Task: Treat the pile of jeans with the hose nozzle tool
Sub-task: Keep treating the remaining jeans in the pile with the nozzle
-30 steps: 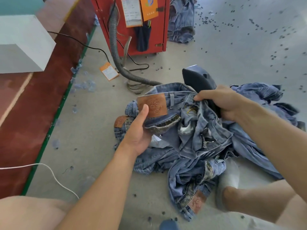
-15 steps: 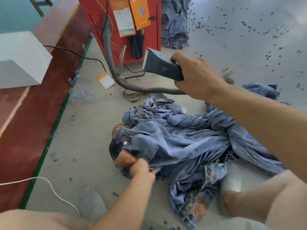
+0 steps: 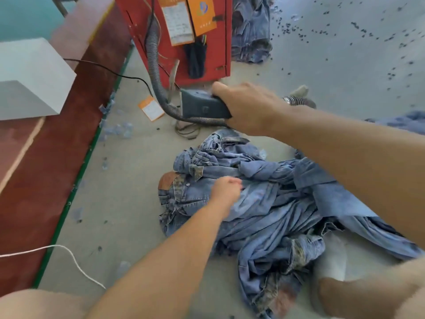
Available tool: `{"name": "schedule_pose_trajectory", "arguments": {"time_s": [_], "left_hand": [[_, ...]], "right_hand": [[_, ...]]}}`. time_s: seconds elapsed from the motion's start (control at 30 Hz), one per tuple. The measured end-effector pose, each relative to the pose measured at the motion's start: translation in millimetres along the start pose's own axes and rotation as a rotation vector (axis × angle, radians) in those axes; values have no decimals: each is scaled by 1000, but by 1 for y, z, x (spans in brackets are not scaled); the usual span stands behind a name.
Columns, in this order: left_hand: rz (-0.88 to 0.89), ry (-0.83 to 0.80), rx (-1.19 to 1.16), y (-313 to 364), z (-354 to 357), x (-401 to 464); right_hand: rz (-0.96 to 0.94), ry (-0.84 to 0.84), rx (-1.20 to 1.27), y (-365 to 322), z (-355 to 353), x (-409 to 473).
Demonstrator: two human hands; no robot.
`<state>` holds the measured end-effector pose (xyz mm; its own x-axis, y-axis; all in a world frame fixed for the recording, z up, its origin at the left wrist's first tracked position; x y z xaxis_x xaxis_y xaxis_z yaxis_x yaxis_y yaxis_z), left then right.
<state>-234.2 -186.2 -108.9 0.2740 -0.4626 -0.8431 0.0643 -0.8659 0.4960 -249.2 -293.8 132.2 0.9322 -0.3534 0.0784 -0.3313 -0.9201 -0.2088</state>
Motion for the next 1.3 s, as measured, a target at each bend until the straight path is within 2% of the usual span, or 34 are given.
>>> {"name": "schedule_pose_trajectory", "arguments": {"time_s": [0.03,0.07,0.1,0.17,0.23,0.37,0.43,0.5,0.53,0.6,0.67,0.73,0.87,0.93,1.0,1.13,1.3], "left_hand": [[-73,261,53,-15,-46,21],[-193,472,-24,-36,-92,35],[-301,601,-116,-57,-128,43],[-300,684,-229,-65,-163,57],[-164,650,-179,-41,-172,75],[127,567,198,40,-151,110],[107,385,339,66,-123,131],[-32,262,410,73,-106,149],[-60,266,468,77,-103,153],[-5,285,566,83,-103,152],[89,268,525,84,-104,146],[107,238,486,70,-110,131],[168,314,802,47,-114,95],[92,270,994,29,-100,92],[70,318,1063,20,-92,97],[250,468,1277,27,-73,99],[515,283,1430,7,-52,26]], "right_hand": [[44,-51,-3,14,16,-8],[81,-104,-7,28,31,-16],[111,-149,-5,40,46,-24],[166,-208,3,62,68,-39],[199,-249,-12,78,86,-51],[190,-278,-57,94,108,-53],[188,-237,-61,99,111,-47],[189,-202,-59,104,112,-43],[190,-195,-53,106,113,-42],[192,-188,-41,110,111,-39],[204,-179,-33,115,106,-38],[222,-184,-3,116,97,-39],[254,-226,37,95,75,-47],[247,-264,34,82,67,-55],[227,-290,26,72,65,-63],[198,-244,2,69,57,-79],[174,-212,-150,69,27,-87]]}}
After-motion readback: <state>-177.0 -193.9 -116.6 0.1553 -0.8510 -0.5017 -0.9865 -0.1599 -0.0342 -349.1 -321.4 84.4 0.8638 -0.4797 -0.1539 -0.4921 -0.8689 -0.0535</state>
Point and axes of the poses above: each hand's wrist, its own x-axis towards the middle knuckle, its own z-axis out of the palm, y = z × x, the point moved 7 cm from there along x, towards the middle knuckle, and after that the axes turned 15 degrees about -z, right-handed, at the moved point
